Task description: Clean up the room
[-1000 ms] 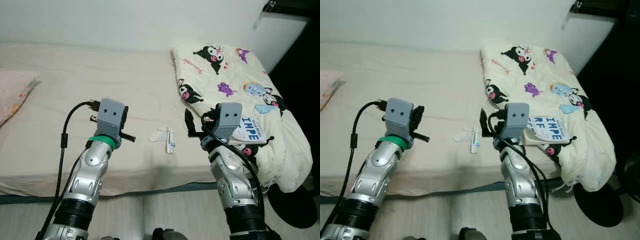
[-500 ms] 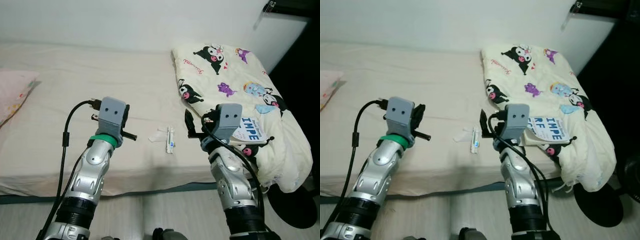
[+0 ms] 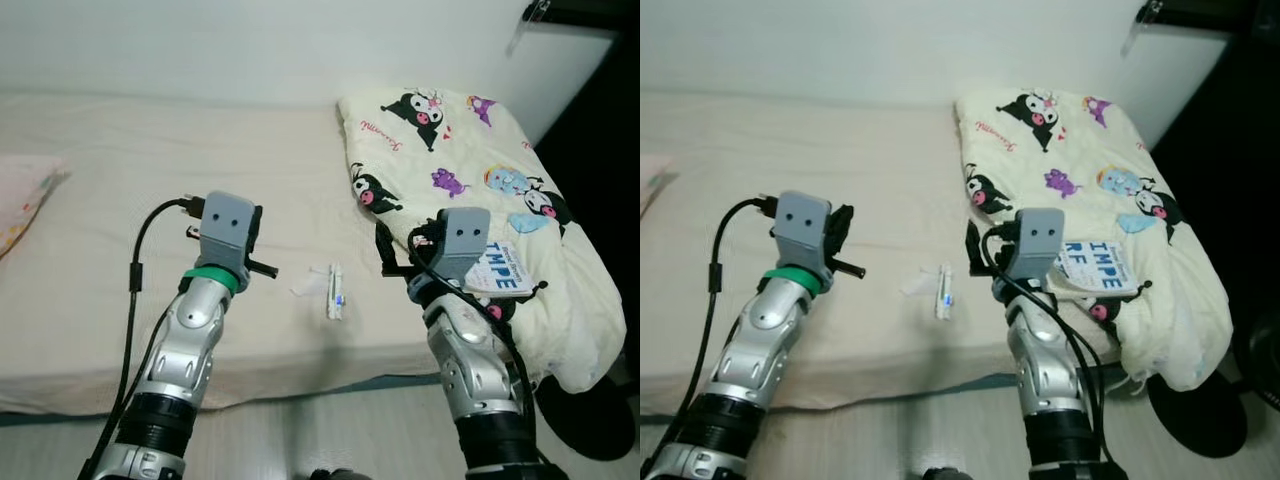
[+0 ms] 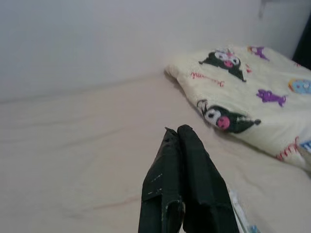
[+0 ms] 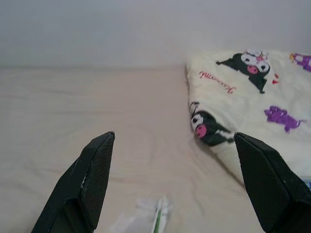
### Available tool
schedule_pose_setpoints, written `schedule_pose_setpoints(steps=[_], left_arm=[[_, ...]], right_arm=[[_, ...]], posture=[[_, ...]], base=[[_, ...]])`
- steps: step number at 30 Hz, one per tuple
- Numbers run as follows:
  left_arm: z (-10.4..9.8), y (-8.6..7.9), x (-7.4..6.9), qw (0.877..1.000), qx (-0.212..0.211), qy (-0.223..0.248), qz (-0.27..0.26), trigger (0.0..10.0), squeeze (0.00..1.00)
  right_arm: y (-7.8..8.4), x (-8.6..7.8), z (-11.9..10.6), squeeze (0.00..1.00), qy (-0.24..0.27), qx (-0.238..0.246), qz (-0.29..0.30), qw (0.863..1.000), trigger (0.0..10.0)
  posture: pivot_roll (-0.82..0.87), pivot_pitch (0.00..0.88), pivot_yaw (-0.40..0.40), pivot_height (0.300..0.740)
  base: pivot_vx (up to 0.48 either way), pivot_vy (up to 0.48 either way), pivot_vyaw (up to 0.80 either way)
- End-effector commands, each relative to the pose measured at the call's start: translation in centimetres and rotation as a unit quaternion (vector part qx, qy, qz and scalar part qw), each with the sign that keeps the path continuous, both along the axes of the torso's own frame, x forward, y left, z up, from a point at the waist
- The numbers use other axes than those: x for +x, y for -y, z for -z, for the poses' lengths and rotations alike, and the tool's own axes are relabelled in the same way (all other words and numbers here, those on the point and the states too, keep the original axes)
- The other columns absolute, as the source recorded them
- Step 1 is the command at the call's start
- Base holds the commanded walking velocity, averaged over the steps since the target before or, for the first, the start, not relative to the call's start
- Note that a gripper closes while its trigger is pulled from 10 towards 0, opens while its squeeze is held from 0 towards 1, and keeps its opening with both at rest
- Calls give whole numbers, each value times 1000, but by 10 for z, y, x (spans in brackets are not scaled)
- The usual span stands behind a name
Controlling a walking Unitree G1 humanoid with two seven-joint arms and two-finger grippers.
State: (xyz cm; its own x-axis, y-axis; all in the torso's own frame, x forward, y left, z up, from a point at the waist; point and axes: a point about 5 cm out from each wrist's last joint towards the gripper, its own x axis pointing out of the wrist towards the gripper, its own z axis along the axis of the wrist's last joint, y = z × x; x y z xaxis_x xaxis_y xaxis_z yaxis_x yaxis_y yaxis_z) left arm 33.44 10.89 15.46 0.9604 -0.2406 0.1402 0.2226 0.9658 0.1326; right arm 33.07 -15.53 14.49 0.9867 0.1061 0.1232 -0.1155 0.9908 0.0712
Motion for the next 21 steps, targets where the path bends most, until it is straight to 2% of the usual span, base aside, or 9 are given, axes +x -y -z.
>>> schedule_pose_setpoints(steps=[1, 6, 21], left_arm=[[3, -4, -1, 1000, 3, -4, -7, 10000, 0], [3, -5, 0, 1000, 2, -5, -9, 10000, 0], [2, -6, -2, 1000, -9, -6, -7, 10000, 0]], right_arm=[[-1, -2, 3, 0, -5, 5, -1, 1000, 10000], [-1, -2, 3, 0, -5, 4, -1, 1000, 10000], [-5, -3, 4, 0, -6, 5, -7, 1000, 10000]], posture=[[-56, 60, -26, 740], [-58, 60, -25, 740], [-57, 61, -24, 740]], base=[[337, 0, 0], [292, 0, 0], [0, 0, 0]])
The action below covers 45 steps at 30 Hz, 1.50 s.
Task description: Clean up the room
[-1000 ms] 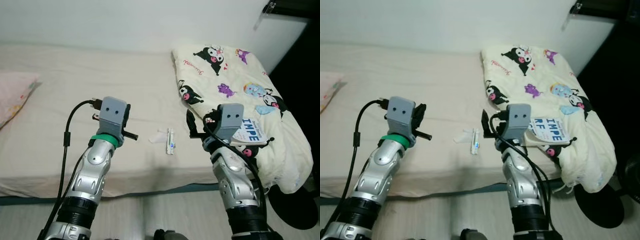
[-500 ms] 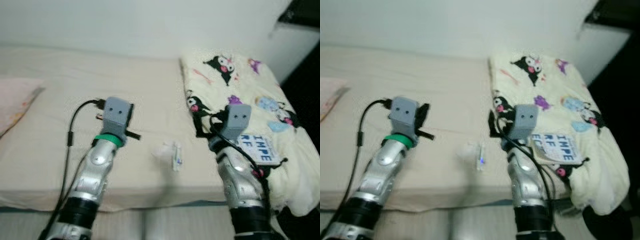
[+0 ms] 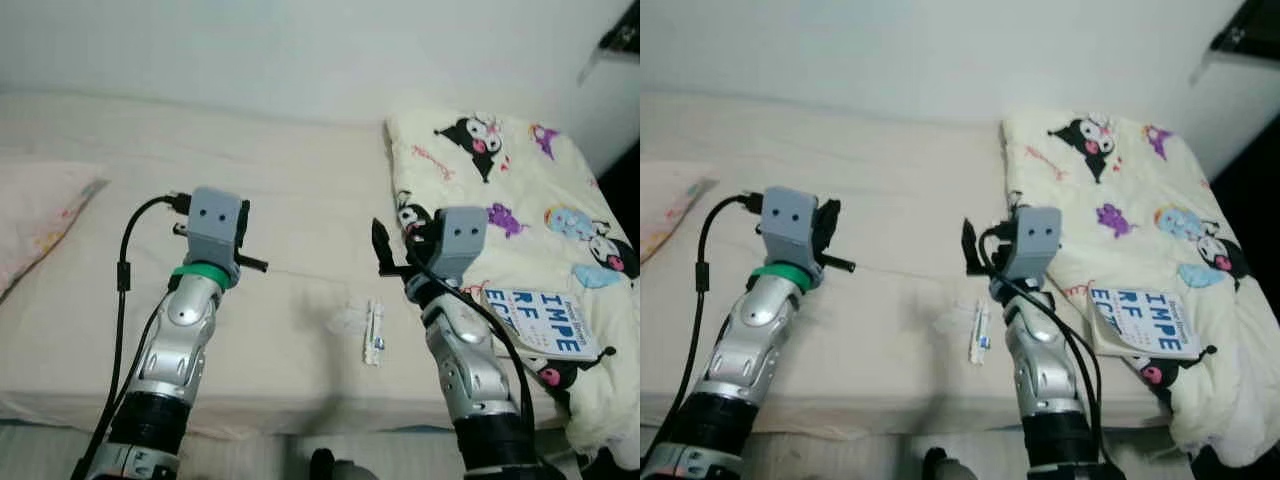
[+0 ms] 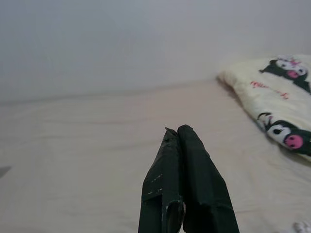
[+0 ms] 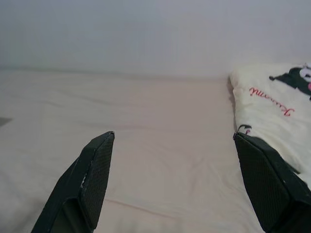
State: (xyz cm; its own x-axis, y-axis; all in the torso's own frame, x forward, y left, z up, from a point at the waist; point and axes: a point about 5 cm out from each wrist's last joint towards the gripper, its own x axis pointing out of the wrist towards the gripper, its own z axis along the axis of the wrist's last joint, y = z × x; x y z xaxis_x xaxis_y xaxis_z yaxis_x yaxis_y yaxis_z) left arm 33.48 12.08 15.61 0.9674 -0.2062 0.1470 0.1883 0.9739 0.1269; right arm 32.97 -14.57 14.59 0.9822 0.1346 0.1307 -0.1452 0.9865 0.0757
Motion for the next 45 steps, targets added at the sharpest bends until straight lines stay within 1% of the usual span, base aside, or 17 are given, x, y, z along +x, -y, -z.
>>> schedule_pose_setpoints(steps=[1, 7, 9, 14, 15, 16, 18, 20, 30, 37, 45], left_arm=[[3, 6, -2, 1000, -6, -8, 11, 10000, 0], [4, 7, -3, 1000, -5, -10, 13, 10000, 0], [9, 8, -6, 1000, 9, -14, 20, 10000, 0], [17, 8, -8, 999, 18, -26, 25, 10000, 0], [24, 8, -9, 999, 30, -35, 25, 10000, 0], [24, 8, -9, 999, 30, -35, 25, 10000, 0], [41, 6, -10, 997, 52, -60, 25, 10000, 0], [48, 5, -11, 995, 58, -71, 24, 10000, 0], [42, 6, -9, 996, 55, -65, 25, 10000, 0], [37, 7, -5, 997, 52, -52, 27, 10000, 0], [35, 10, -6, 997, 47, -50, 31, 10000, 0]], right_arm=[[4, -3, 5, 0, -10, 2, 7, 1000, 10000], [3, -3, 5, 0, -10, 3, 6, 1000, 10000], [1, -3, 6, 0, -12, 4, 5, 1000, 10000], [-3, -3, 8, 0, -14, 6, 3, 1000, 10000], [-4, -2, 8, 0, -14, 7, 5, 1000, 10000], [-4, -2, 8, 0, -14, 7, 5, 1000, 10000], [-4, 1, 8, 0, -15, 9, 9, 1000, 10000], [-4, 3, 7, 0, -14, 10, 12, 1000, 10000], [-3, 8, 7, 0, -17, 11, 17, 1000, 10000], [-3, 10, 7, 0, -16, 11, 18, 1000, 10000], [2, 11, 5, 0, -14, 8, 24, 1000, 10000]], posture=[[-57, 61, -24, 740], [-56, 63, -21, 740], [-55, 64, -18, 740], [-52, 65, -16, 740], [-46, 62, -17, 740], [-46, 62, -17, 740], [-40, 52, -15, 740], [-35, 51, -14, 740], [-23, 45, -4, 735], [-33, 62, -2, 705], [-36, 81, 4, 675]], base=[[0, 0, 0], [0, 0, 0], [0, 0, 0], [0, 0, 0], [0, 0, 0], [0, 0, 0], [0, 0, 0], [0, 0, 0], [0, 0, 0], [0, 0, 0], [0, 0, 0]])
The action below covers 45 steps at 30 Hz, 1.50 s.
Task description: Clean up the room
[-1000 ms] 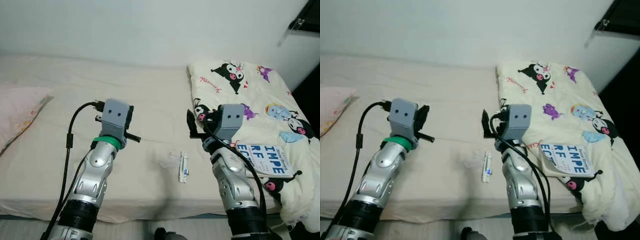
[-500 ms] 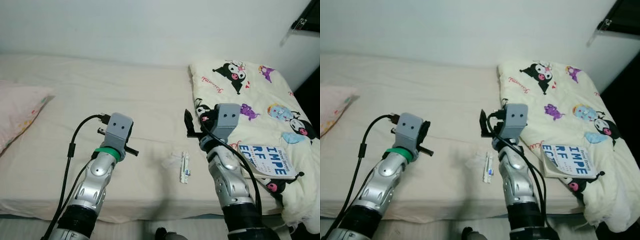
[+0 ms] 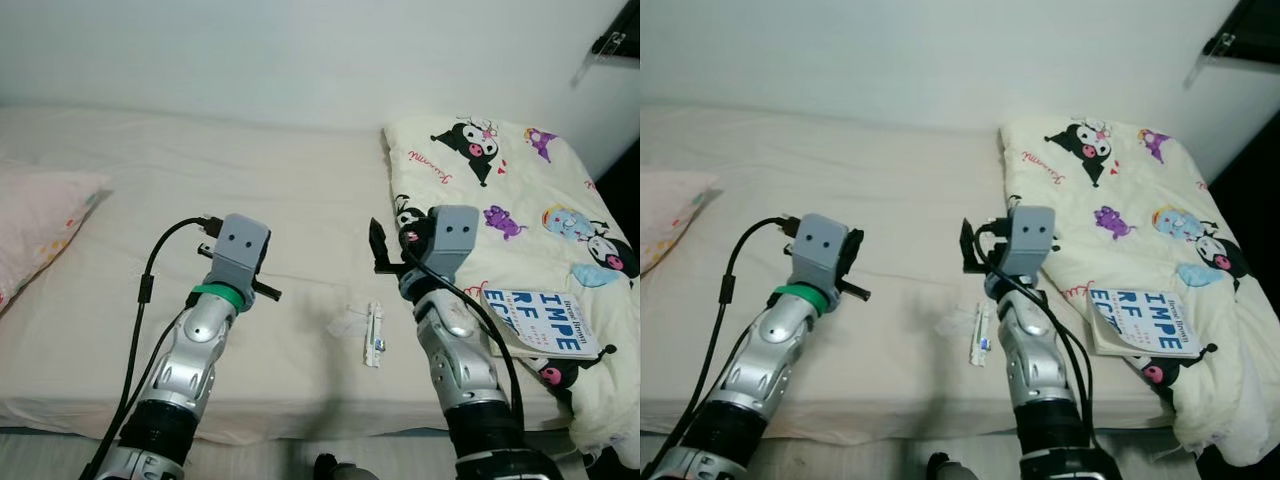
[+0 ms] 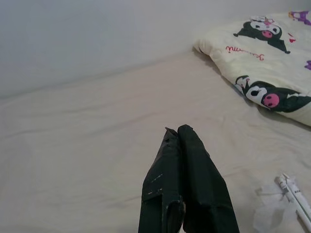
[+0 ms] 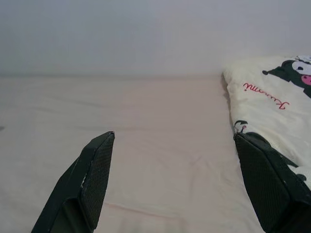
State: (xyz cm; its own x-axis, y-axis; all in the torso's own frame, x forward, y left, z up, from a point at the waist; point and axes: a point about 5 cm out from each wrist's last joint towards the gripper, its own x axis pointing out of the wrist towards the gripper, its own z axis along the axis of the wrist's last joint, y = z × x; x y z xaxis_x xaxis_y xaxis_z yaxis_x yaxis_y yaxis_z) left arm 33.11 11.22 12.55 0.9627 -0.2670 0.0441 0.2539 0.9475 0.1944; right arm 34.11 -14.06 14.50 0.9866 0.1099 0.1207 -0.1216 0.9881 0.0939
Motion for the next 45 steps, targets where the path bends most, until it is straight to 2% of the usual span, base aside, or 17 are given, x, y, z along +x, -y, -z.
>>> schedule_pose_setpoints(steps=[1, 7, 16, 27, 37, 40, 41, 44, 45], left_arm=[[5, 2, -2, 1000, 3, -8, 5, 10000, 0], [1, 3, -1, 1000, -1, -4, 7, 10000, 0], [-12, 10, 9, 1000, -13, 14, 12, 10000, 0], [-10, 5, 9, 1000, -8, 9, 11, 10000, 0], [-13, 7, 11, 1000, -10, 15, 12, 10000, 0], [-12, 7, 10, 1000, -8, 13, 15, 10000, 0], [-12, 7, 10, 1000, -7, 13, 16, 10000, 0], [-12, 7, 9, 1000, -7, 13, 17, 10000, 0], [-11, 6, 8, 1000, -7, 11, 16, 10000, 0]], right_arm=[[7, 0, 5, 0, -8, -1, 14, 1000, 10000], [9, 2, 4, 0, -7, -4, 16, 1000, 10000], [16, 11, -7, 0, 6, -11, 20, 1000, 10000], [22, 10, -3, 0, 2, -6, 33, 999, 10000], [30, 20, -11, 0, 6, 4, 47, 999, 10000], [30, 21, -10, 0, 0, 16, 46, 999, 10000], [30, 24, -5, 0, -21, 33, 50, 998, 10000], [30, 25, 0, 0, -37, 44, 54, 997, 10000], [30, 26, 6, 0, -56, 56, 60, 995, 10000]], posture=[[-36, 81, 4, 670], [-39, 70, 6, 655], [-50, 43, -7, 620], [-35, 61, 1, 585], [-32, 54, 10, 556], [-30, 59, 16, 556], [-26, 70, 16, 556], [-26, 70, 16, 556], [-24, 85, 16, 556]], base=[[0, 0, 0], [0, 0, 0], [0, 0, 0], [0, 0, 0], [0, 0, 0], [0, 0, 0], [0, 0, 0], [0, 0, 0], [0, 0, 0]])
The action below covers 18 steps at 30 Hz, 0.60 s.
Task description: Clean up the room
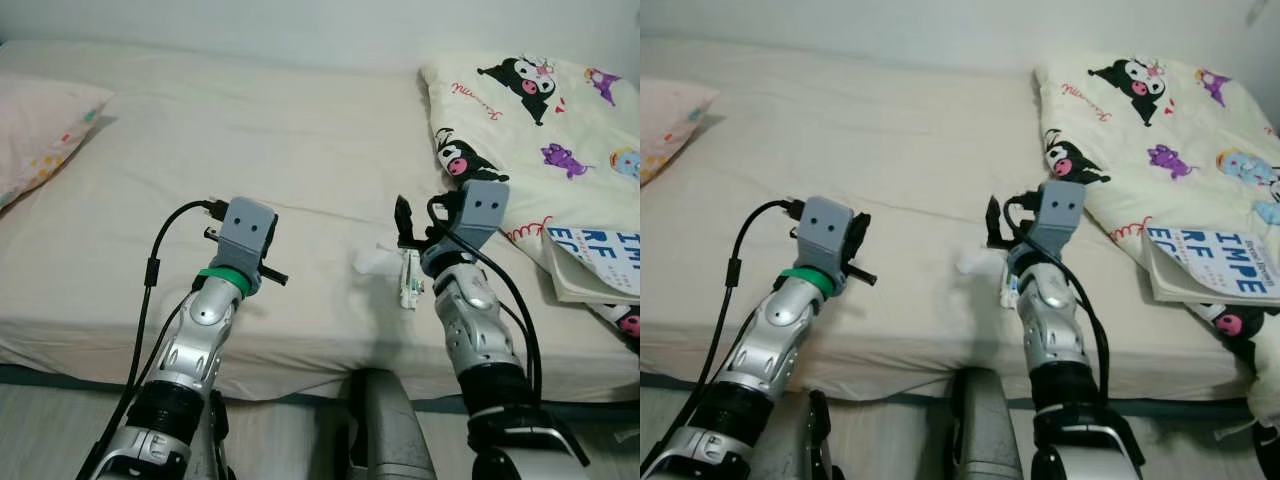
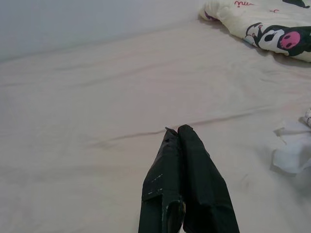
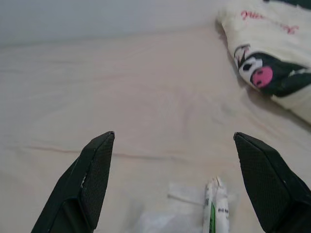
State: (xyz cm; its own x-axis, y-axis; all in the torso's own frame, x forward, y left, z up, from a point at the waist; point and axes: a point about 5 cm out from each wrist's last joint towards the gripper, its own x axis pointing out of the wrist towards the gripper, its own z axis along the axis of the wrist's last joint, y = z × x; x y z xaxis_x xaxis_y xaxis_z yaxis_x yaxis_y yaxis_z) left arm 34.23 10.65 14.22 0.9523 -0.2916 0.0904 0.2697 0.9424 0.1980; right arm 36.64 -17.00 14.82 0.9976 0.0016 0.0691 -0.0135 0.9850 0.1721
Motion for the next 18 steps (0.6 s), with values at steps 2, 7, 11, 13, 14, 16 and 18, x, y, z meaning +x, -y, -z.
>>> schedule_pose_setpoints(steps=[2, 7, 11, 13, 14, 16, 18], left_arm=[[8, 1, -6, 1000, -2, -14, 3, 10000, 0], [9, -1, -11, 1000, -3, -18, 4, 10000, 0], [8, -9, -18, 1000, 2, -20, 2, 10000, 0], [8, -15, -21, 1000, 5, -22, -2, 10000, 0], [8, -15, -21, 1000, 5, -22, -2, 10000, 0], [9, -21, -23, 1000, 11, -25, -6, 10000, 0], [9, -23, -24, 1000, 14, -27, -9, 10000, 0]], right_arm=[[4, 1, 25, 0, -76, 53, 28, 995, 10000], [6, 0, 40, 0, -120, 80, 41, 989, 10000], [7, 0, 47, 0, -135, 61, 38, 988, 10000], [7, 2, 45, 0, -130, 61, 32, 989, 10000], [7, 2, 45, 0, -130, 61, 32, 989, 10000], [10, 4, 43, 0, -125, 69, 37, 989, 10000], [15, 5, 41, 0, -123, 71, 45, 989, 10000]], posture=[[-23, 92, 15, 556], [-9, 129, 22, 556], [7, 170, 35, 556], [10, 190, 43, 556], [10, 190, 43, 556], [16, 210, 53, 556], [25, 225, 59, 556]], base=[[0, 0, 0], [0, 0, 0], [0, 0, 0], [0, 0, 0], [0, 0, 0], [0, 0, 0], [0, 0, 0]])
